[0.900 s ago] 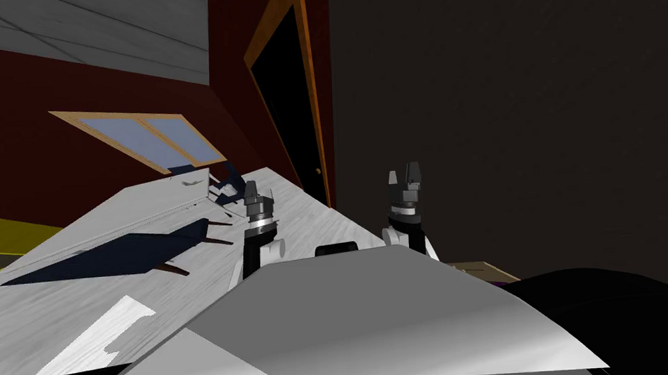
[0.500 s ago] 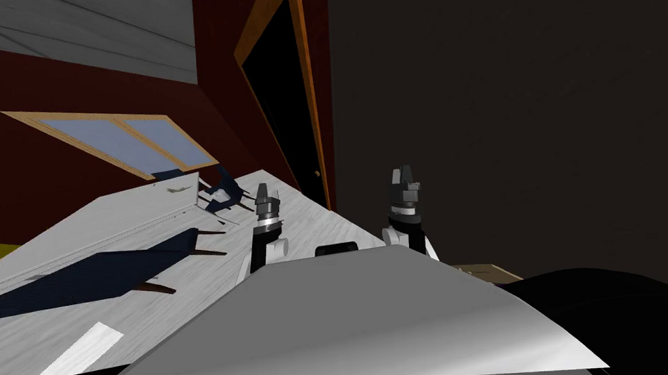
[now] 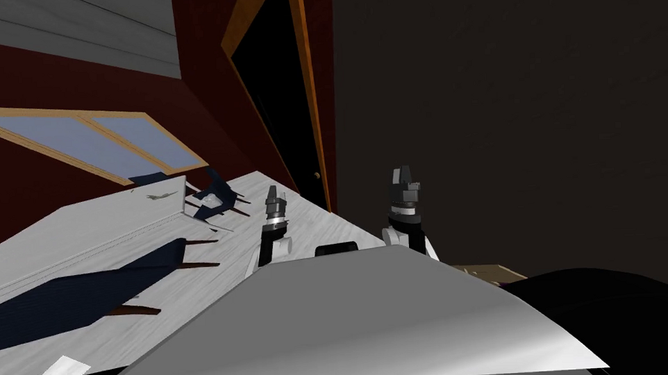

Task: Push the door open

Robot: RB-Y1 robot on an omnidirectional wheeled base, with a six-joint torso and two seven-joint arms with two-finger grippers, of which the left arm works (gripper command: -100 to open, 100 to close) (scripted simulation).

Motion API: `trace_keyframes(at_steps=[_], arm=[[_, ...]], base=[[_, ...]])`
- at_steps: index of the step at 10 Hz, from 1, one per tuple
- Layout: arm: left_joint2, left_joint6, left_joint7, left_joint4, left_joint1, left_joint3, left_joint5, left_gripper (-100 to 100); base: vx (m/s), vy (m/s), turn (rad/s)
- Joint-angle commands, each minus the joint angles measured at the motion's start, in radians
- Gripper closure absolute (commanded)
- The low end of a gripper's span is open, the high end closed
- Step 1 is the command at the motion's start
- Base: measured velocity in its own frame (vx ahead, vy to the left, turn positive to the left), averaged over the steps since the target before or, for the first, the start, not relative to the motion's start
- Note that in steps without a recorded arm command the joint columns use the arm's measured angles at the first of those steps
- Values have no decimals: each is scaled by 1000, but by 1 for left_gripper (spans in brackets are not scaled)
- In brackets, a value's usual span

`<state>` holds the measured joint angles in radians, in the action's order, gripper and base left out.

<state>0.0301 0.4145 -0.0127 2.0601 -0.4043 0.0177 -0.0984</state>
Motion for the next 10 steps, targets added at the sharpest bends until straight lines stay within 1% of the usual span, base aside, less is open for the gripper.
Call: trace_keyframes(at_steps=[1, 4, 10], arm=[[6, 4, 1, -30, 9, -10, 1, -100], [18, 12, 4, -91, 30, -29, 2, -100], [38, 31, 9, -228, 78, -72, 6, -100]], base=[[89, 97, -83], [89, 84, -89], [85, 102, -89]])
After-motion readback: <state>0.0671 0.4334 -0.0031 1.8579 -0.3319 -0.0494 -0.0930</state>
